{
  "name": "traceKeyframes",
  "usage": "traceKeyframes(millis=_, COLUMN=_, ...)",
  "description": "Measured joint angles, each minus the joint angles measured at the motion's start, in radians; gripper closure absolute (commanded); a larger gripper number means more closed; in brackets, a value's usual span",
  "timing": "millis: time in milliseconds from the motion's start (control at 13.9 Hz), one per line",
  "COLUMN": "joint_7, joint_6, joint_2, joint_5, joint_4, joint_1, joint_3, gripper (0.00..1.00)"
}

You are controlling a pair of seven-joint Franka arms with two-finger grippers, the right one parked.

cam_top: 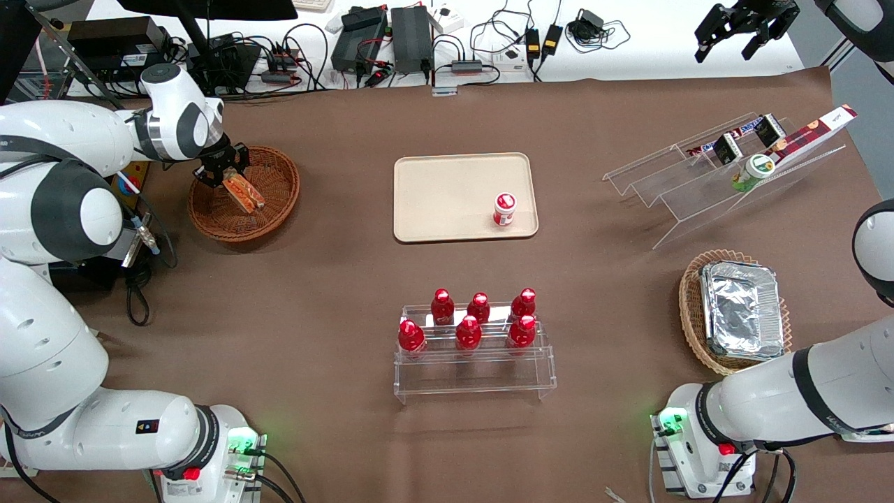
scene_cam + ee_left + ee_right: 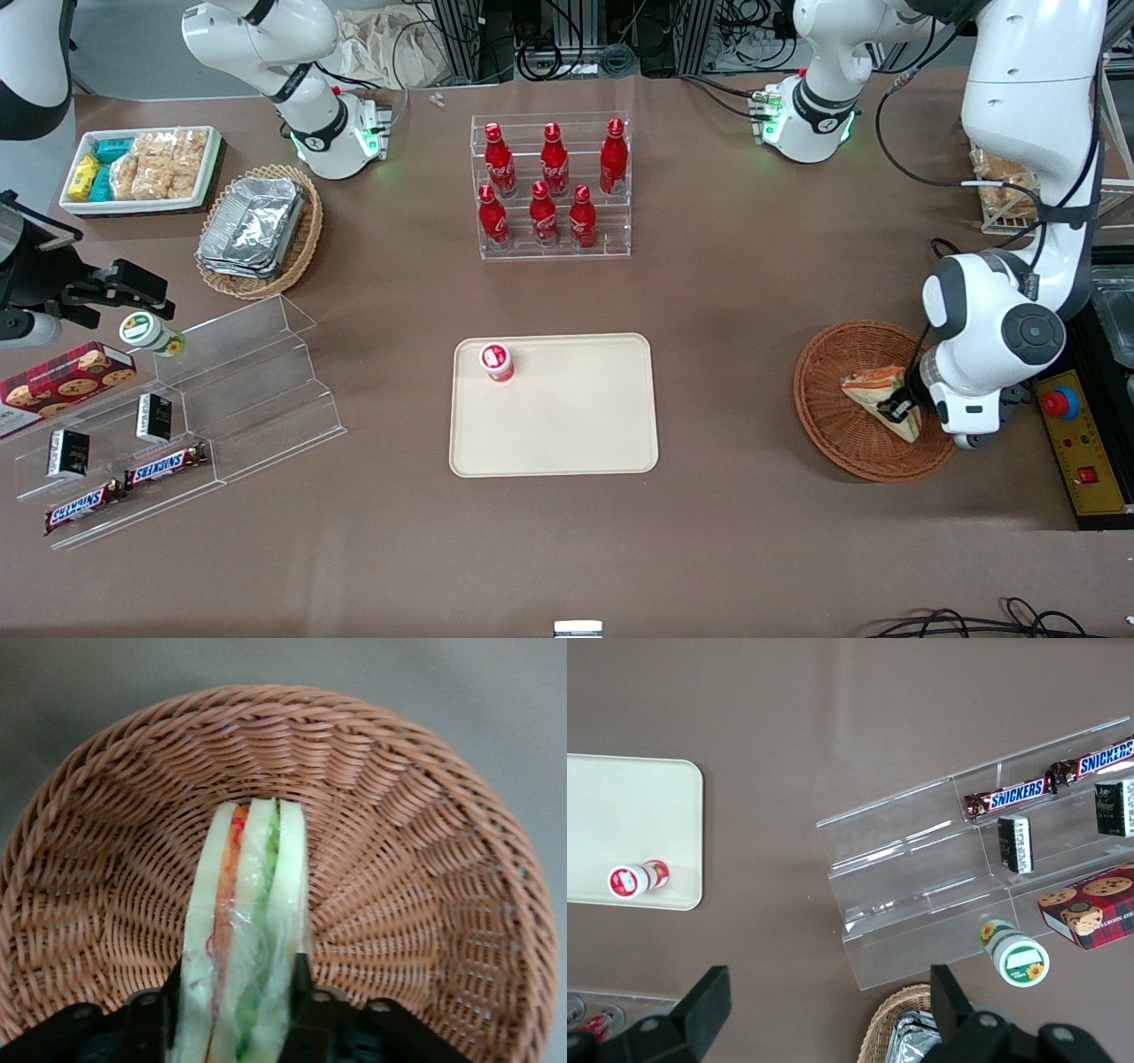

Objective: Place sandwich from basket to tray
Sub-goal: 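Lower the left gripper and close it on the wrapped sandwich, then lift the sandwich up out of the basket with the left gripper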

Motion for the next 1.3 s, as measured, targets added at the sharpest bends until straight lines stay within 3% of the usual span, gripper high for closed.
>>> traceKeyframes(millis=144, joint_7=-0.014, joint_6=-0.031, joint_2=-0.018, joint_5=0.000, joint_4=0.014, joint_1=0.000, joint_3=-0.012, gripper=0.92)
traceKeyframes(millis=361, joint_7=-0.026, joint_6=-0.186, joint_2=-0.078, joint_5=0.000, joint_4=0.071, joint_1=-0.008, joint_3=-0.020, gripper=0.94)
traceKeyframes(millis=577, joint_7=-0.027, joint_6=-0.417, joint_2=-0.175, joint_5=0.001, joint_4=0.144, joint_1=-0.023, joint_3=-0.023, gripper=0.95)
traceKeyframes(millis=866, joint_7=0.049, joint_6=-0.795, joint_2=-0.262, joint_5=0.000, joint_4=0.353, joint_1=-0.027, joint_3=-0.062, gripper=0.95)
traceKeyframes(millis=1299, joint_7=0.161, joint_6=-0.892, joint_2=-0.254, joint_5=-0.001, joint_4=0.442, joint_1=-0.030, joint_3=-0.219, gripper=0.89)
